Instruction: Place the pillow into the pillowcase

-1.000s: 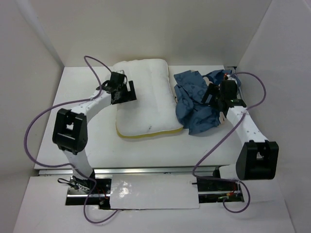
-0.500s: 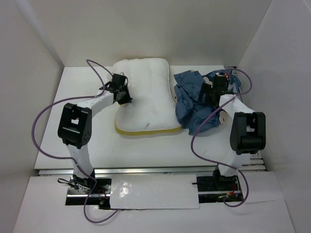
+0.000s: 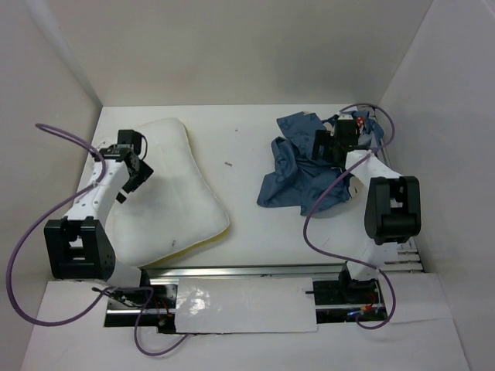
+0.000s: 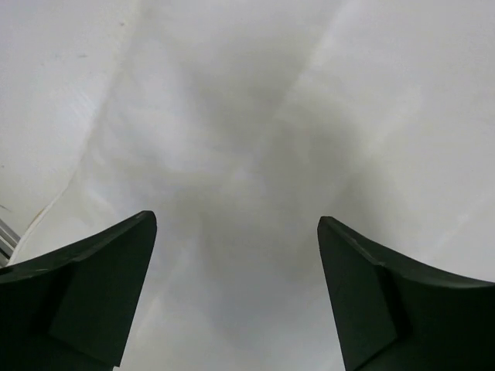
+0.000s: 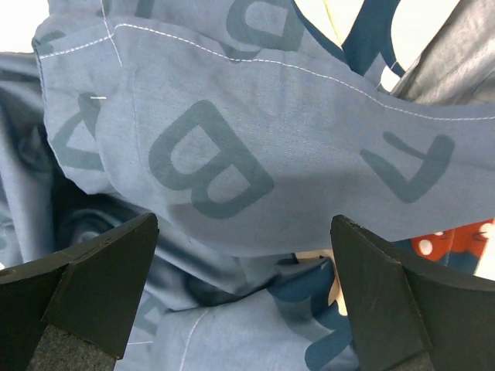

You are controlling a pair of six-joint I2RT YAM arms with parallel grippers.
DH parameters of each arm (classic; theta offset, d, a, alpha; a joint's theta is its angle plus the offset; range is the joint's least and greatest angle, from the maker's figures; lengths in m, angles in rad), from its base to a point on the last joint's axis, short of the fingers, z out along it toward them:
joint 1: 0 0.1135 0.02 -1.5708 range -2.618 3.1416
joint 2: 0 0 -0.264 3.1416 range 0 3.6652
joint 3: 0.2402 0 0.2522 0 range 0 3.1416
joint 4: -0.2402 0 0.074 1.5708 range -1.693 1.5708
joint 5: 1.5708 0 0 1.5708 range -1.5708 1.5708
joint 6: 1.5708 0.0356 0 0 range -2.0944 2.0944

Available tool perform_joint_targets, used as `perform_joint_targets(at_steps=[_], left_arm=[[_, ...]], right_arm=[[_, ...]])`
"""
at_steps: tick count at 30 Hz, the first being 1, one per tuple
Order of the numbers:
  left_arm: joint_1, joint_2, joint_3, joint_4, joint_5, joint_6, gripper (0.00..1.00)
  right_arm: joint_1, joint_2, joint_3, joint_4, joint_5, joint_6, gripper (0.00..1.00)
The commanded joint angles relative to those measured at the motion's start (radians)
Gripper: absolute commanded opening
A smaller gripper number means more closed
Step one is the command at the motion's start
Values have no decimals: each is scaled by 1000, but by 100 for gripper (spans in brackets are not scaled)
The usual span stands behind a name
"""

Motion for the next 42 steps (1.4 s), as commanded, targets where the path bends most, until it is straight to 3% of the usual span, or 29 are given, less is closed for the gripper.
perform_joint_targets(at_steps=[1,4,7,10,11,14,15,16,19,21,24,27,32,33,35,36,39,42], left_arm=[[-50,12,104,-13,33,66,100],[-144,21,233,9,33,142,100],[-283,21,334,139,177,319,100],[-377,35,335,369,378,514,100],[-430,76,324,411,542,569,100],[-551,198,345,513,676,598,100],[-582,319,414,504,662,608,100],[-610,384,461,459,647,608,100],[-684,618,694,398,685,590,100],[-684,697,751,398,716,581,100],[-702,774,781,420,667,556,100],[-711,826,796,453,709,556,100],[-739,927,871,479,642,519,100],[-739,943,881,479,642,506,93],[-739,981,895,479,642,492,62],[-739,981,895,479,642,473,4],[-739,961,867,549,677,473,0],[-739,840,728,652,655,453,0]], right_arm=[[17,3,38,38,64,-79,100],[17,39,64,10,85,-154,100],[17,80,87,28,111,-196,100],[17,132,112,56,111,-220,84],[17,148,121,56,111,-220,76],[17,212,176,44,111,-220,47],[17,235,211,27,111,-211,15],[17,235,231,13,122,-201,1],[17,208,247,-1,176,-146,0],[17,159,225,25,185,-130,0],[17,53,176,58,176,-106,0],[17,-7,165,58,153,-86,0],[17,-36,187,3,102,-58,0],[17,-47,187,-11,91,-49,0],[17,-88,187,-11,91,-49,0],[17,-122,198,-11,82,-49,0],[17,-173,231,-25,73,-49,0],[17,-229,261,-70,64,-49,0]])
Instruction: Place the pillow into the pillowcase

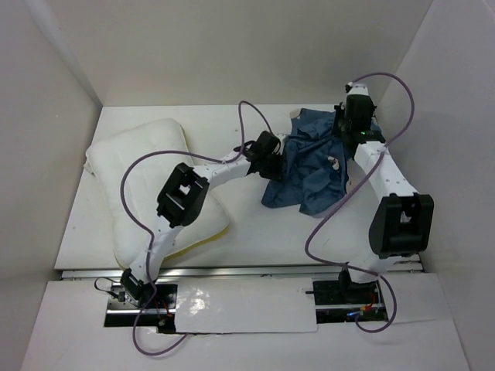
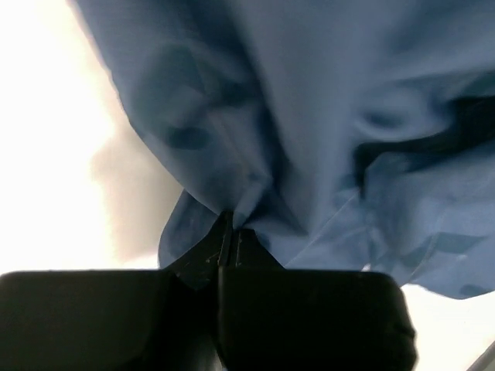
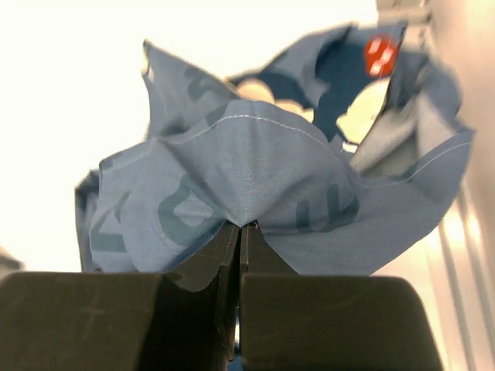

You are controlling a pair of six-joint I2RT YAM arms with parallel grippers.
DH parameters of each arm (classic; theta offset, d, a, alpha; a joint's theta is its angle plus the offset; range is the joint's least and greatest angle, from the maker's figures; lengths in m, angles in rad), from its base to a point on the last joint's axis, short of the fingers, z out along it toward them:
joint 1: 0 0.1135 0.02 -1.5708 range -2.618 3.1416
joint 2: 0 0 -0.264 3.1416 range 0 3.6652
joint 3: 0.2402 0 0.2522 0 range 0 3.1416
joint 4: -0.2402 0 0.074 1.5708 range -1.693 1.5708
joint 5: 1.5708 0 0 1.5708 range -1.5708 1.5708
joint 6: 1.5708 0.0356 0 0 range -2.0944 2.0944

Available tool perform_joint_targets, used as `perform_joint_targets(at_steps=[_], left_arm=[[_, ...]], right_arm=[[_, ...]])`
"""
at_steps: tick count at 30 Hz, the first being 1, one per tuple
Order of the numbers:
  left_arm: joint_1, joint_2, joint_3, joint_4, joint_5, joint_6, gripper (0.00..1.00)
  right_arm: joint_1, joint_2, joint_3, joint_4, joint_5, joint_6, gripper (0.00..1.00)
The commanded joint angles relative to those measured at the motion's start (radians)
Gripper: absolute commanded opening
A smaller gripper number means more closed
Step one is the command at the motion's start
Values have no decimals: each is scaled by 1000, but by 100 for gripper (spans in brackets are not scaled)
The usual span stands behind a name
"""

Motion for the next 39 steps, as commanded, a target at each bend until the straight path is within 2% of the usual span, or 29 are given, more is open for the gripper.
perform_joint_targets(at_steps=[1,3,8,11,16,22,26,30,33,34,36,39], left_arm=[[-4,-138,-114,127,-41,-29,0],[-4,-254,-151,138,-104,-17,0],[26,-509,-275,149,-478,29,0],[107,-628,-308,103,-569,42,0],[235,-721,-308,-4,-696,42,0],[333,-801,-317,-67,-715,54,0],[371,-825,-245,-118,-755,85,0],[413,-879,-213,-127,-775,121,0],[471,-922,-226,-138,-775,132,0],[503,-932,-243,-138,-740,141,0],[531,-965,-295,-138,-709,141,0],[575,-965,-309,-138,-684,141,0]], right_arm=[[5,-138,92,-28,5,10,0],[5,-159,121,-68,27,10,0],[-4,-245,154,-105,114,-37,1],[-4,-296,154,-114,184,-67,5],[-4,-340,131,-128,364,-77,0],[-4,-363,60,-140,357,-91,0],[-4,-354,156,-141,395,-90,0],[-4,-382,201,-111,381,-180,4],[-4,-425,131,-102,355,-195,4],[-4,-434,108,-119,305,-173,0],[-4,-448,36,-140,244,-143,0],[-4,-448,16,-118,217,-107,0]])
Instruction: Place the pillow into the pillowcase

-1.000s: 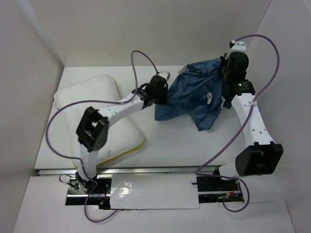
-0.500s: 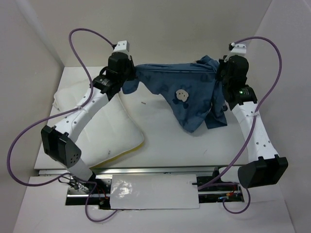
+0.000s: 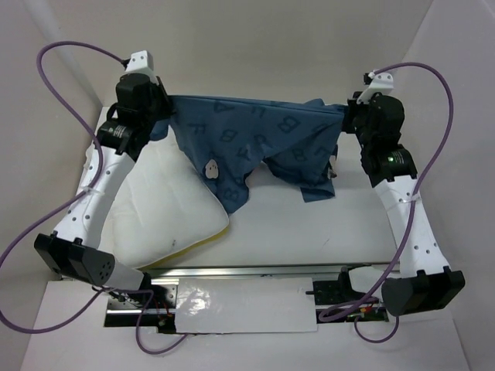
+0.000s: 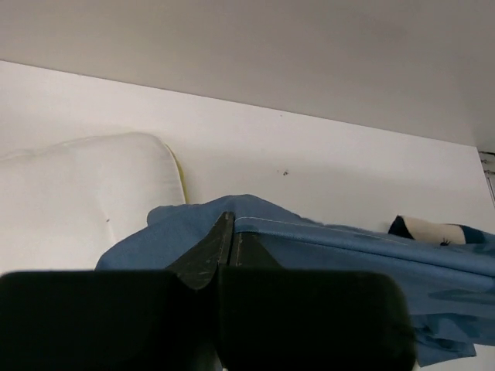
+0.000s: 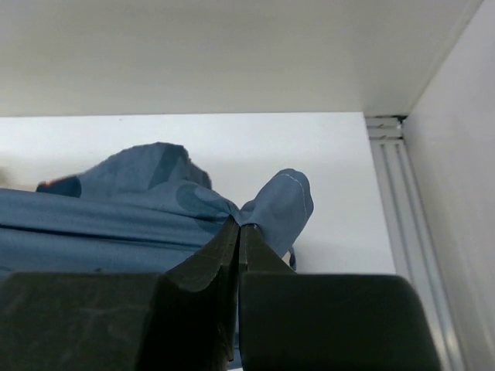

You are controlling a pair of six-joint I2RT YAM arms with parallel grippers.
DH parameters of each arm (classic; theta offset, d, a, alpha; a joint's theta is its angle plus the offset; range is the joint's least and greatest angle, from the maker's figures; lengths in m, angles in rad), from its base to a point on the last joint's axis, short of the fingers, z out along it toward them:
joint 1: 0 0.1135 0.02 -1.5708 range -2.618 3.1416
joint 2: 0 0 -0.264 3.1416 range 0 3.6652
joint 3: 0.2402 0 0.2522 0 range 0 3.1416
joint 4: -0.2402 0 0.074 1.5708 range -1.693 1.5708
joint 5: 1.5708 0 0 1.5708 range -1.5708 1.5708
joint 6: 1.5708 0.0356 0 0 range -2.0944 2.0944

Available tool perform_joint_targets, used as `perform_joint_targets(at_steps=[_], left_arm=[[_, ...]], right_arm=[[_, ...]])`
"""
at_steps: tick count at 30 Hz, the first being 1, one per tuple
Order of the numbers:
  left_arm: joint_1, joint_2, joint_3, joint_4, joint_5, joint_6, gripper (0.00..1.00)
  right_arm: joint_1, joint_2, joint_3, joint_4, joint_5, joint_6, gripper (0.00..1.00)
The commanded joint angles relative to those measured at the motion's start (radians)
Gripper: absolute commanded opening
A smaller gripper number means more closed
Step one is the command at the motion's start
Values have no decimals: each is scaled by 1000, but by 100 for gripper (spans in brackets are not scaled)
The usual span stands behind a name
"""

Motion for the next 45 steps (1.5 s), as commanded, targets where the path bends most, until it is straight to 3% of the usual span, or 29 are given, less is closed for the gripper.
perform_joint_targets(at_steps=[1,4,7,8,10,13,15,19,20,22,23,26,28,29,30,31,32,34,36,37,39,41,42,45], left_arm=[[124,-15,3,-46,-235,72,0],[138,-15,62,-69,-210,92,0],[138,-29,125,-23,-42,114,0],[121,-29,155,-8,71,127,0],[94,0,285,17,138,128,0],[43,123,523,40,159,94,0],[31,243,708,40,85,48,0],[5,367,885,191,95,71,0],[5,380,886,217,95,71,0],[5,370,855,285,115,59,0],[5,356,832,300,115,49,0],[5,278,680,323,150,58,0],[-20,182,546,324,172,103,0],[-29,139,351,351,157,112,0],[-38,41,107,404,141,121,0],[-38,40,105,405,141,121,0],[-53,-50,-140,438,112,91,0],[-66,-113,-339,510,100,53,0],[-75,-147,-499,468,19,-39,0],[-75,-156,-527,434,-21,-70,0],[-66,-156,-556,326,-110,-128,0],[-57,-132,-543,250,-162,-139,0],[-57,-132,-542,198,-199,-139,0],[-35,-123,-529,181,-212,-139,0]], right_arm=[[-70,-3,2,9,231,-41,0],[-70,17,108,-19,231,-4,0],[-70,-4,179,71,168,-4,0],[-70,-4,217,84,144,-18,0],[-70,46,345,119,104,-18,0],[-70,163,485,243,107,-40,0],[-70,295,582,349,186,-79,0],[-70,542,928,446,271,-176,0],[-70,584,1090,435,259,-176,0],[-70,632,1159,424,222,-199,0],[-70,619,1150,450,222,-199,0],[-70,458,890,518,281,-199,0],[-70,272,542,604,323,-210,0],[-70,199,415,616,332,-193,0],[-70,66,45,586,332,-144,0],[-70,65,41,586,332,-144,0],[-70,-54,-65,546,322,-36,6],[-70,-147,-323,417,244,52,19],[-70,-207,-408,318,78,146,34],[-70,-207,-422,229,40,169,55],[-70,-166,-364,143,31,219,70],[-70,-130,-262,27,68,229,96],[-70,-95,-242,6,102,229,100],[-70,9,-182,-26,101,198,100]])
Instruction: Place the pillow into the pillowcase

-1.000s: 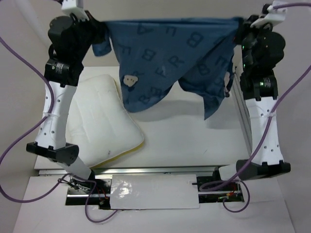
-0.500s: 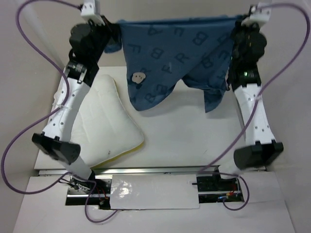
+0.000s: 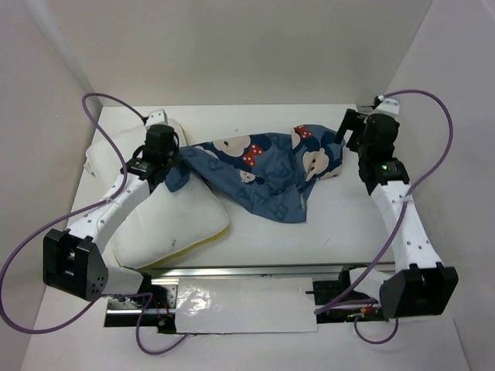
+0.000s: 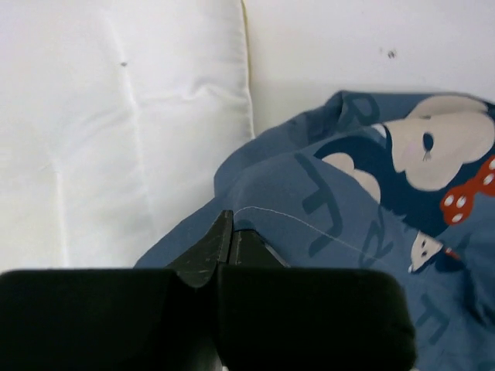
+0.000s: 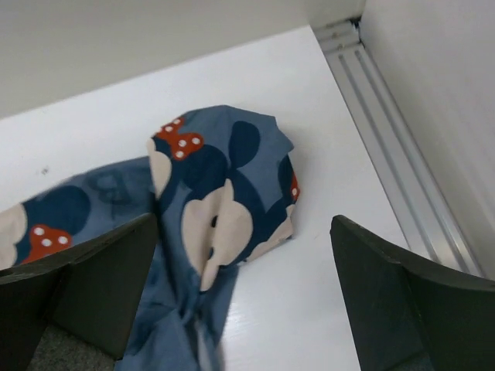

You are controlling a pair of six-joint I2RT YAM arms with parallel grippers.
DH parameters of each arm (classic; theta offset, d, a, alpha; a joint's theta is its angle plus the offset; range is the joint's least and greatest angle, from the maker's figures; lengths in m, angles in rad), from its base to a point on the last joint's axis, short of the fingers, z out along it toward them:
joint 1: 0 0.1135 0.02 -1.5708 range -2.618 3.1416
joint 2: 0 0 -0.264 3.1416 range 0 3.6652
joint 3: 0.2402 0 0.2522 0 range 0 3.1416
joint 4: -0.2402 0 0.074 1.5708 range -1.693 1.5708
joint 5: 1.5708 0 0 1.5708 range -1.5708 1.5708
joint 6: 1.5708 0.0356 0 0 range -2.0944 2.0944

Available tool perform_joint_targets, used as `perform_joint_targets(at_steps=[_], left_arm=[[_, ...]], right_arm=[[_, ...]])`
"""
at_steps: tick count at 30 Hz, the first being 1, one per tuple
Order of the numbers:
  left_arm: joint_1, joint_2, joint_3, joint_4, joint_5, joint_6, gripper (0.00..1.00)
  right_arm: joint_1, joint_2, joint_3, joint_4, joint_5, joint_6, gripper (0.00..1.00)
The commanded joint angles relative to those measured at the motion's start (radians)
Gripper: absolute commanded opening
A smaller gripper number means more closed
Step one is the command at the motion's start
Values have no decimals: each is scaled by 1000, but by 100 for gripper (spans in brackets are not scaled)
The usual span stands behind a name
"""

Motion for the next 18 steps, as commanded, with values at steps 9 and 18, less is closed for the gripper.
perform_joint_targets(at_steps=[9,18], left_arm=[[21,-15,-16,55,-32,-15,0],[1,-16,-70,55,-27,-26,0]], right_arm=[[1,472,253,-184,-311,-8,100],[197,628,228,-164,-320,40,100]])
